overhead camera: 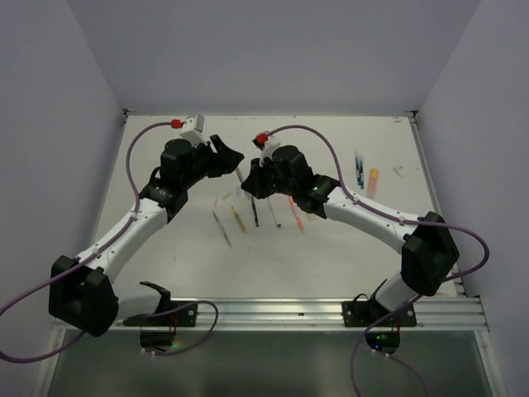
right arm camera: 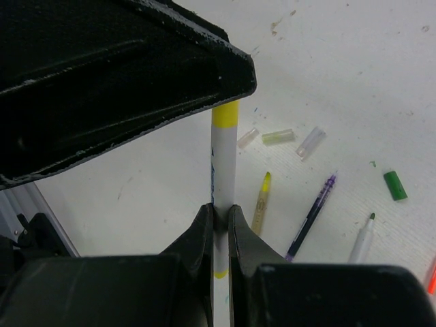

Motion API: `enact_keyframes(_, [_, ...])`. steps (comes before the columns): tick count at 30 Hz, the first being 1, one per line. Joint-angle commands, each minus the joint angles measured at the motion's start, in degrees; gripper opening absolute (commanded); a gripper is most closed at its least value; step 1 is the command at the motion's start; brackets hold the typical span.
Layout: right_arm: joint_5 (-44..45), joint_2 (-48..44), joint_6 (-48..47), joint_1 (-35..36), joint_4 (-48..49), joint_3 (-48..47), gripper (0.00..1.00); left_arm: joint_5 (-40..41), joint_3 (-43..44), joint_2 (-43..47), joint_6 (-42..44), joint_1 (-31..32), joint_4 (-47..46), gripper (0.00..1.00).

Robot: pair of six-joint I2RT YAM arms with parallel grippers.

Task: Open the pen caps

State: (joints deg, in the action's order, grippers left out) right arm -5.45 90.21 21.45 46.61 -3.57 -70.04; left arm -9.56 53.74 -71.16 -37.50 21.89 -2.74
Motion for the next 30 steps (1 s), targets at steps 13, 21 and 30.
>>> enact_keyframes(13, [0.27, -0.65, 0.61, 0.32, 4.98, -1.06, 0.00, -1.42, 1.20, -3.02, -1.53, 0.26, -2.18, 0.45])
enact_keyframes(21, [-0.34, -0.83, 0.96, 0.32, 6.38, 0.08, 0.00, -1.25, 1.20, -2.59, -2.23, 0.26, -2.79, 0.08])
enact_keyframes(30, [-1.31, -1.01, 2.89, 0.24, 10.87, 2.81, 0.48, -2.04, -0.30, -0.74, -1.71, 0.26, -4.73, 0.00])
